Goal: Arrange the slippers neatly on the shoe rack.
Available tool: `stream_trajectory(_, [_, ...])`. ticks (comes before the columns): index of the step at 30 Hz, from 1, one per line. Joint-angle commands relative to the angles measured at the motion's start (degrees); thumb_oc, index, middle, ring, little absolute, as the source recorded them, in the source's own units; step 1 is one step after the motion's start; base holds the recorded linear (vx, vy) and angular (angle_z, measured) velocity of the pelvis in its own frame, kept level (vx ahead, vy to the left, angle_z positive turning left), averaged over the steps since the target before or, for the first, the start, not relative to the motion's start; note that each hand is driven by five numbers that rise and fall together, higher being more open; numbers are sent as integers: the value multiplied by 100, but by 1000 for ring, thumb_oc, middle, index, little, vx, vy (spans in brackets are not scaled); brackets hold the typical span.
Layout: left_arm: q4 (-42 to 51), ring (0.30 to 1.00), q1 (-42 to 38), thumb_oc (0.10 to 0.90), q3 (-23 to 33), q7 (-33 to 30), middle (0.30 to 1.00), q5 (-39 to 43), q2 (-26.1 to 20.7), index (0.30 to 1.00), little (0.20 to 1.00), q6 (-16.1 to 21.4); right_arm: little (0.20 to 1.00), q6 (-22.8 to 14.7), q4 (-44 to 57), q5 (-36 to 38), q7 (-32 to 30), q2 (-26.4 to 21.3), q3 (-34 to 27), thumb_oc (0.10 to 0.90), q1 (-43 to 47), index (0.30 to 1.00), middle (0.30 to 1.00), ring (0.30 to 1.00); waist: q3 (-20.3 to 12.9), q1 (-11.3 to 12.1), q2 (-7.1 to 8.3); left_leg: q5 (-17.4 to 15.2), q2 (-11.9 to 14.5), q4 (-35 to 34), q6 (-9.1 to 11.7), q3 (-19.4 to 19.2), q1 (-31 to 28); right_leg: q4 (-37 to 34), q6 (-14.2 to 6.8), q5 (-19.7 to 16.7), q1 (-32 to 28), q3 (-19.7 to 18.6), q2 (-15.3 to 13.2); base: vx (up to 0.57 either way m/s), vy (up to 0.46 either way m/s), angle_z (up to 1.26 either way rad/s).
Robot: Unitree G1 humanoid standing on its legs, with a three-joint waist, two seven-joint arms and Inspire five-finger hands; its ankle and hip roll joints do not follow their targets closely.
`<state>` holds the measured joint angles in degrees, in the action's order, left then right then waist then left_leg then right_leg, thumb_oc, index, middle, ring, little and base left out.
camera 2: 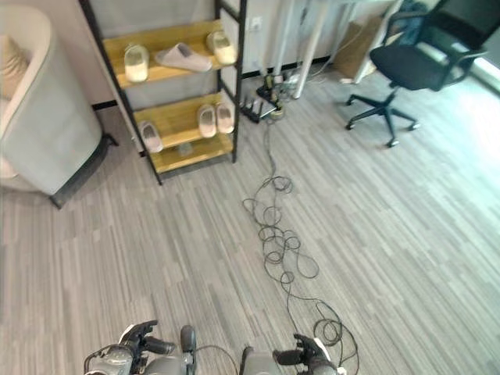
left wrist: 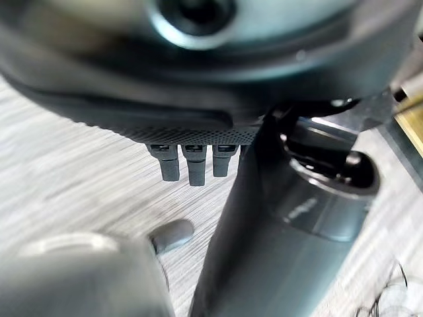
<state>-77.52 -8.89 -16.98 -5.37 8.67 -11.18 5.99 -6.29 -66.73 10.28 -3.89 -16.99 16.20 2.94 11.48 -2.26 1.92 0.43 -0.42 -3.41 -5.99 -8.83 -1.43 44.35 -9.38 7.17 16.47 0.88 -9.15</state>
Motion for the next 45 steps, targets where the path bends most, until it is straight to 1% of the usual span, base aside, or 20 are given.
stream_trajectory(1, [517,900,-32,800,139,-6,900,-141,-91,900,900,211,900,-103,191,62,87,63,64,800,8,900,900,900,291,-14,-138,-606,109,864,417,197,98,-1702,43,-867,-862,318,113,477,-52,12])
stream_trajectory(3, [616,900,-112,800,130,-45,900,-125,-140,900,900,269,900,-122,230,80,73,25,30,800,-82,900,900,900,312,-177,-163,-799,71,781,476,274,-188,-2394,51,-689,-677,303,115,474,-95,28])
stream_trajectory(4, [664,900,-213,800,110,-114,900,-143,-175,900,900,312,900,-142,317,161,39,10,-13,800,-113,900,900,900,317,-354,-91,-979,5,695,586,351,-452,-3423,-26,-823,-458,130,66,341,-93,36])
stream_trajectory(7, [675,900,-325,800,179,-171,900,-56,-161,900,900,374,900,-116,286,106,22,47,-28,800,-203,900,900,900,403,-538,-166,-1184,161,600,748,451,-888,-4362,-197,-1115,-200,105,-22,549,-176,32])
stream_trajectory(10, [549,900,-315,800,205,-188,900,-76,-86,900,900,413,900,-89,124,7,39,122,-95,800,-409,900,900,900,292,-712,-234,-1353,326,574,905,598,-1265,-4635,-290,-1214,28,-60,-46,529,-274,42])
stream_trajectory(12, [398,900,-151,800,280,-188,900,-49,-7,900,900,406,900,-140,47,50,50,102,-74,800,-530,900,900,900,222,-710,-195,-1250,473,861,1026,705,-1402,-4296,-146,-1371,-36,-357,163,411,-365,52])
stream_trajectory(13, [344,900,51,800,400,-125,900,239,76,900,900,395,900,-149,1,35,47,75,-8,800,-590,900,900,900,210,-631,-162,-609,795,2224,1205,799,-1001,-3997,117,-1293,-189,-396,391,313,-474,24])
stream_trajectory(14, [344,900,79,800,517,-143,900,568,119,900,900,392,900,-168,-16,93,-17,53,-12,800,-561,900,900,900,298,-514,-66,-171,836,3405,1227,942,-413,-3916,317,-1173,-334,-326,394,376,-623,13])
stream_trajectory(15, [344,900,93,800,594,-140,900,805,185,900,900,384,900,-173,22,128,-70,5,-3,800,-481,900,900,900,397,-434,22,20,877,4146,1121,968,-65,-3889,462,-1071,-490,-272,428,122,-319,9])
stream_trajectory(18, [385,900,83,800,605,-172,900,1065,269,900,900,355,900,-194,261,1,-281,-124,104,800,-282,900,900,900,561,-267,252,113,899,4929,939,773,505,-3857,684,-868,-803,-215,446,195,-309,8])
stream_trajectory(20, [324,900,184,800,723,-203,900,1379,373,900,900,364,900,-292,1146,94,-337,-293,109,800,-271,900,900,900,624,-93,245,-267,648,4337,888,425,925,-3778,703,-619,-1135,-178,623,418,-150,-10])
stream_trajectory(23, [247,900,272,800,775,-201,900,1524,423,900,900,383,900,-351,1386,126,-321,-332,95,800,-318,900,900,900,608,0,277,-289,643,3568,886,147,1136,-3798,650,-446,-1374,-136,615,316,-6,-24])
stream_trajectory(24, [237,900,273,800,850,-255,900,1645,434,900,900,358,900,-325,1441,-17,-389,-327,211,800,-331,900,900,900,621,133,255,-163,748,2678,893,-46,1478,-3815,647,-232,-1646,-32,648,254,24,-12])
stream_trajectory(26, [232,900,253,800,899,-305,900,1755,414,900,900,370,900,-295,1500,-114,-445,-317,305,800,-340,900,900,900,650,214,236,155,841,2075,1009,-107,1526,-3827,644,-90,-1890,65,692,352,50,12])
stream_trajectory(30, [82,900,304,800,1127,-442,900,1745,365,900,900,320,900,-230,1542,-282,-420,-178,454,800,-430,900,900,900,443,190,257,342,1159,1503,1038,-880,1259,-3895,559,142,-2341,244,690,427,128,7])
stream_trajectory(37, [1,900,480,800,1293,-430,900,1612,296,900,900,268,900,-221,1628,-565,-261,-85,515,800,-682,900,900,900,-15,177,363,-109,668,1367,788,-917,870,-3639,161,17,-2539,181,295,322,193,6])
stream_trajectory(38, [41,900,472,800,1277,-436,900,1584,275,900,900,278,900,-225,1633,-590,-243,-80,514,800,-695,900,900,900,-50,178,357,-147,587,1319,743,-903,824,-3455,73,-167,-2443,148,249,290,272,14])
stream_trajectory(39, [171,900,393,800,1203,-460,900,1500,196,900,900,309,900,-216,1645,-640,-214,-64,517,800,-641,900,900,900,-2,127,341,-288,355,1245,589,-838,654,-2777,-164,-736,-2174,61,76,257,269,35])
stream_trajectory(42, [437,900,278,800,1087,-512,900,1353,74,900,900,354,900,-249,1758,-756,-270,-27,556,800,-552,900,900,900,69,23,124,-453,239,1101,441,-607,323,-1946,-104,-1053,-1580,-98,186,234,178,55])
stream_trajectory(45, [580,900,214,800,1003,-569,900,1272,8,900,900,411,900,-250,1841,-875,-342,-32,704,800,-472,900,900,900,140,-124,-15,-553,116,969,428,-281,-8,-2210,65,-576,-1161,-106,433,283,57,78])
